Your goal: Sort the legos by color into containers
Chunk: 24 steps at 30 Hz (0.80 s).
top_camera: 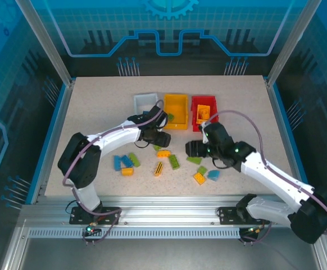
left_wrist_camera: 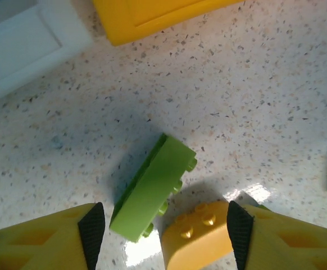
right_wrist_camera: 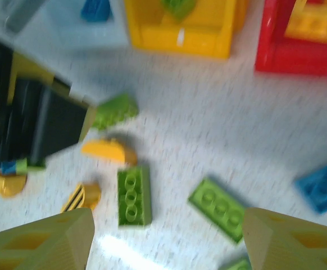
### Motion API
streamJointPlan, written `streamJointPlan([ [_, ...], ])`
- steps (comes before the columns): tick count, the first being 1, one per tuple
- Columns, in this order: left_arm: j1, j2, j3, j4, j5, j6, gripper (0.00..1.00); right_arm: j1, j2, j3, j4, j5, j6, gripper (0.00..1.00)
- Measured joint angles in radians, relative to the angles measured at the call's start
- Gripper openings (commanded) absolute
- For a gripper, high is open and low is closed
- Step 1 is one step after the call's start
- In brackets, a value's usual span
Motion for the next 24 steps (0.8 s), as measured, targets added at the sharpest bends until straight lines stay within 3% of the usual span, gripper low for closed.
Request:
streamJointPlan([
  [7,0.000,0.083,0.044,-0.006,-0.004,0.056,0.54,0.034,-0.137,-0.055,0.040,-0.023,0.081,0.73],
  [24,-0.008,0.148,0.068,0.005,-0.022,0.075,0.25,0.034,-0.123,-0.055,0.039,-0.022,0.098,0.72],
])
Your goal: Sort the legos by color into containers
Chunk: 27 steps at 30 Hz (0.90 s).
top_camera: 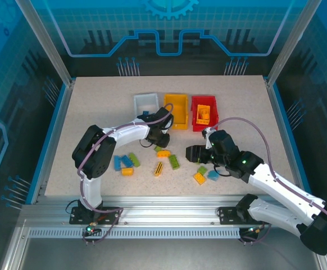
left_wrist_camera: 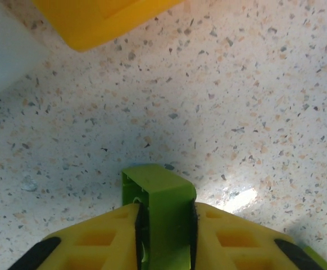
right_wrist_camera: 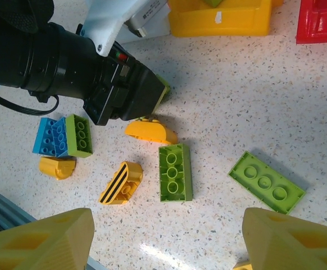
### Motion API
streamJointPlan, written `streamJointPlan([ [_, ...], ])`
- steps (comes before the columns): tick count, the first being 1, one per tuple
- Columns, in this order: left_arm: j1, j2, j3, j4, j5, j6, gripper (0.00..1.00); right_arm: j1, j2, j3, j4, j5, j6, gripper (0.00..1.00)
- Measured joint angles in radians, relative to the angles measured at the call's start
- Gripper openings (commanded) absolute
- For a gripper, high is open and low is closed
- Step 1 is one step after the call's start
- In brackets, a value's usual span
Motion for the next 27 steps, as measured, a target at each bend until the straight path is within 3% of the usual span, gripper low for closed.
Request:
streamJointPlan([
  [12,-0.005,0.000,0.003,0.023,-0.016,-0.001,0.09,0.000,0.000,0.000,0.000,0.000,0.000,0.71],
  [21,-0.005,-0.024,0.017,0.005,-0.015,-0.010,0.09,0.000,0.000,0.000,-0.002,0.004,0.000,0.71],
  [27,-0.005,-0.034,0.175,-0.034,-0.010,-0.037,0.09,-0.005,0.000,0.021,-0.017,0.014,-0.002,0.71],
])
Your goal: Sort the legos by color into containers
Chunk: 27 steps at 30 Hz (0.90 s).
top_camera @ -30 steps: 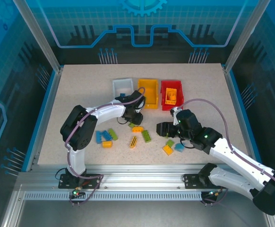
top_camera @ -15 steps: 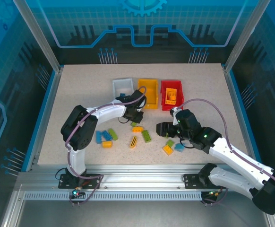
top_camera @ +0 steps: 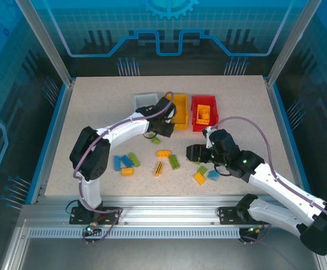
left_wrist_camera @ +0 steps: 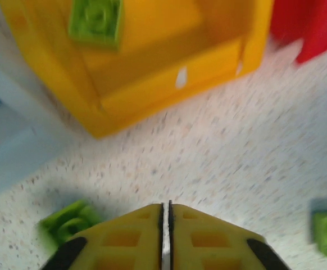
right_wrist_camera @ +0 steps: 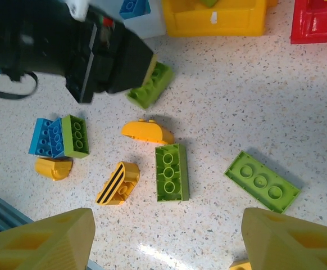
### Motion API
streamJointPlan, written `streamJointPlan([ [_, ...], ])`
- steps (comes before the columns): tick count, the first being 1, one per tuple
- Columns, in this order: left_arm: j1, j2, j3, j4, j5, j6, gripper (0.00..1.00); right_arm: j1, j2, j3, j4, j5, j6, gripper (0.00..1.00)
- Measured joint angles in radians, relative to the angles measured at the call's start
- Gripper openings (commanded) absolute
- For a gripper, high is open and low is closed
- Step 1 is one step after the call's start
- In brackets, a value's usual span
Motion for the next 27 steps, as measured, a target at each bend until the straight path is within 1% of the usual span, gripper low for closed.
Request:
streamJointPlan([
  [3,0.005,0.008,0.112,-0.010,0.014,-0.014,0.10,-0.013,0.014,0.024,0.000,0.005,-0.002,0.71],
  [6,0.015,0.058,0.248,-0.026,0.027,-0.018,0.11,-0.025,0.032,0.046,0.001,0.005,-0.008,0.71],
  [7,0.021,0.079,0.293,-0.031,0.027,-0.019,0.15,-0.028,0.038,0.054,0.000,0.005,-0.008,0.71],
  [8,0.024,0.090,0.312,-0.033,0.024,-0.025,0.23,-0.030,0.044,0.060,0.001,0.005,-0.010,0.71],
  [10,0.029,0.088,0.310,-0.053,0.006,-0.050,0.34,-0.031,0.052,0.063,0.002,0.005,-0.012,0.71],
  [12,0.033,0.049,0.228,-0.034,-0.029,-0.090,0.51,-0.031,0.060,0.063,0.001,0.003,-0.016,0.72],
  [13,0.035,0.007,0.146,-0.023,-0.046,-0.117,0.60,-0.031,0.064,0.063,0.001,0.000,-0.018,0.72],
  [14,0.038,-0.050,0.037,-0.005,-0.059,-0.155,0.66,-0.031,0.068,0.062,0.002,-0.003,-0.019,0.72],
  [17,0.064,-0.208,-0.228,0.008,-0.069,-0.220,0.73,-0.031,0.080,0.055,0.010,-0.019,-0.023,0.73],
  [18,0.079,-0.233,-0.267,0.002,-0.069,-0.220,0.75,-0.031,0.086,0.053,0.011,-0.023,-0.023,0.74],
  [20,0.115,-0.243,-0.287,-0.018,-0.071,-0.209,0.82,-0.030,0.103,0.052,0.014,-0.034,-0.027,0.75],
  [21,0.130,-0.233,-0.282,-0.022,-0.076,-0.200,0.83,-0.028,0.111,0.052,0.016,-0.038,-0.027,0.75],
  [22,0.144,-0.218,-0.272,-0.029,-0.081,-0.193,0.93,-0.026,0.118,0.052,0.016,-0.041,-0.028,0.75],
  [25,0.174,-0.161,-0.257,-0.027,-0.086,-0.162,0.94,-0.021,0.129,0.052,0.017,-0.043,-0.031,0.75],
  [27,0.178,-0.123,-0.257,-0.029,-0.093,-0.124,0.94,-0.021,0.130,0.052,0.017,-0.044,-0.031,0.75],
])
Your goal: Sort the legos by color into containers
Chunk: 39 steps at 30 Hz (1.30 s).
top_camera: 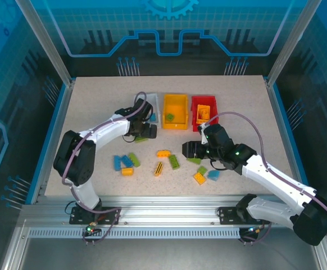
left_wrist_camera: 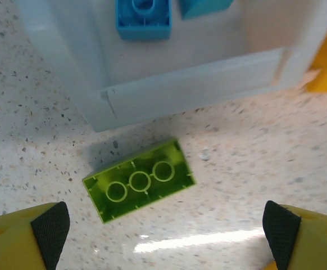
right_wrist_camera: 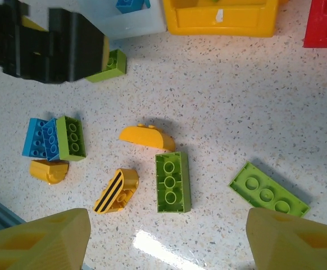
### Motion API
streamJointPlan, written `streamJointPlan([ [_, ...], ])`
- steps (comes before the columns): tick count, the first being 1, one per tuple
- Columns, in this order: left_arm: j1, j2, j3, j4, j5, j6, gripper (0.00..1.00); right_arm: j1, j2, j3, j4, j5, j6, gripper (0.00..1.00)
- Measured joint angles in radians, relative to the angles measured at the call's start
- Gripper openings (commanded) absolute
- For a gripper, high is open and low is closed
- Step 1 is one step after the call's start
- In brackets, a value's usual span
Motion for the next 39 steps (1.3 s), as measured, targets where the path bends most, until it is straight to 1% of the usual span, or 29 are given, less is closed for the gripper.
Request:
streamJointPlan([
  [5,0.010,0.071,0.001,0.004,-0.002,0.101,0.94,0.006,0.000,0.000,0.000,0.000,0.000,0.75],
  [14,0.061,0.109,0.061,0.017,0.027,0.219,0.95,0.006,0.000,0.000,0.000,0.000,0.001,0.75],
  [20,0.071,0.155,0.103,0.010,0.108,0.232,0.91,0.006,0.000,0.000,0.000,0.000,0.001,0.75],
  [24,0.070,0.161,0.098,-0.006,0.162,0.209,0.87,0.006,0.000,0.000,0.000,0.003,0.001,0.75],
  [30,0.069,0.143,0.034,-0.008,0.185,0.153,0.75,0.006,-0.002,0.000,0.000,0.003,0.001,0.75],
  [32,0.063,0.140,0.024,-0.011,0.179,0.137,0.72,0.006,-0.004,0.000,0.000,0.003,0.001,0.75],
  [35,0.048,0.136,0.016,-0.011,0.158,0.109,0.65,0.006,-0.010,0.000,0.000,0.003,0.001,0.75],
  [39,0.028,0.131,0.000,0.000,0.130,0.073,0.48,0.006,-0.019,0.000,0.000,0.003,0.001,0.75],
])
